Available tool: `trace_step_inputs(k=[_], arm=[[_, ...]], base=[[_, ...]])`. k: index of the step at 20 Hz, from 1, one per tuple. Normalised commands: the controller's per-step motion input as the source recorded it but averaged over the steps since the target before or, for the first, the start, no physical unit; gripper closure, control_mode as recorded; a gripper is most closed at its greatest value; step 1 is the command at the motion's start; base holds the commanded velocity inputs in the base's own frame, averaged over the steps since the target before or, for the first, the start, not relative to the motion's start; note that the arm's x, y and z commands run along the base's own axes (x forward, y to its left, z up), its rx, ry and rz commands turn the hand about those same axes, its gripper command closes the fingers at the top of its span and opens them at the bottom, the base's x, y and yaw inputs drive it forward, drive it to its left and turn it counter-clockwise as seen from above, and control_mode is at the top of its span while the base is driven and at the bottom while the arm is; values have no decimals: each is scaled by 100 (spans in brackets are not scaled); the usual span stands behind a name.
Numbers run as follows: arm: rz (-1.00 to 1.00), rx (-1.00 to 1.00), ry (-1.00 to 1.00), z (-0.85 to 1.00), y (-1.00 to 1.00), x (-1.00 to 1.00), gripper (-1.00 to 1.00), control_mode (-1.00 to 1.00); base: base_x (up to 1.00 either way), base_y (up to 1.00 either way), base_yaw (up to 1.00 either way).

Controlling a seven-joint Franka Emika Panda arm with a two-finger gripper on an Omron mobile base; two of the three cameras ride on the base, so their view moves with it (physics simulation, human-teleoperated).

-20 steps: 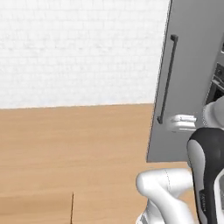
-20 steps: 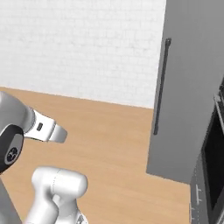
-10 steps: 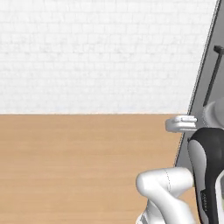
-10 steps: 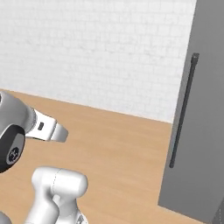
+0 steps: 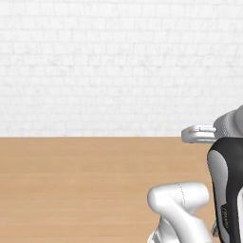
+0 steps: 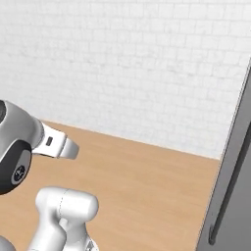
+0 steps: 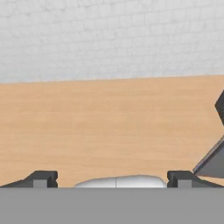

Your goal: Place one carrot and one steak in each tupperware on the nearby counter, to pack two identical lunches.

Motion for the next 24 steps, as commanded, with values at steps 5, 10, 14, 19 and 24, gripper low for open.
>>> trace_step_inputs(k=[5, 10, 14, 19, 24], arm=[[0, 0, 0, 0, 0, 0, -100, 100], [0, 0, 0, 0, 0, 0, -100, 100], [0, 0, 0, 0, 0, 0, -100, 100], [0, 0, 0, 0, 0, 0, -100, 100], [0, 0, 0, 0, 0, 0, -100, 100]], base=[[100, 53, -4], [100, 48, -30], [100, 42, -54], [100, 41, -62], [83, 54, -72]])
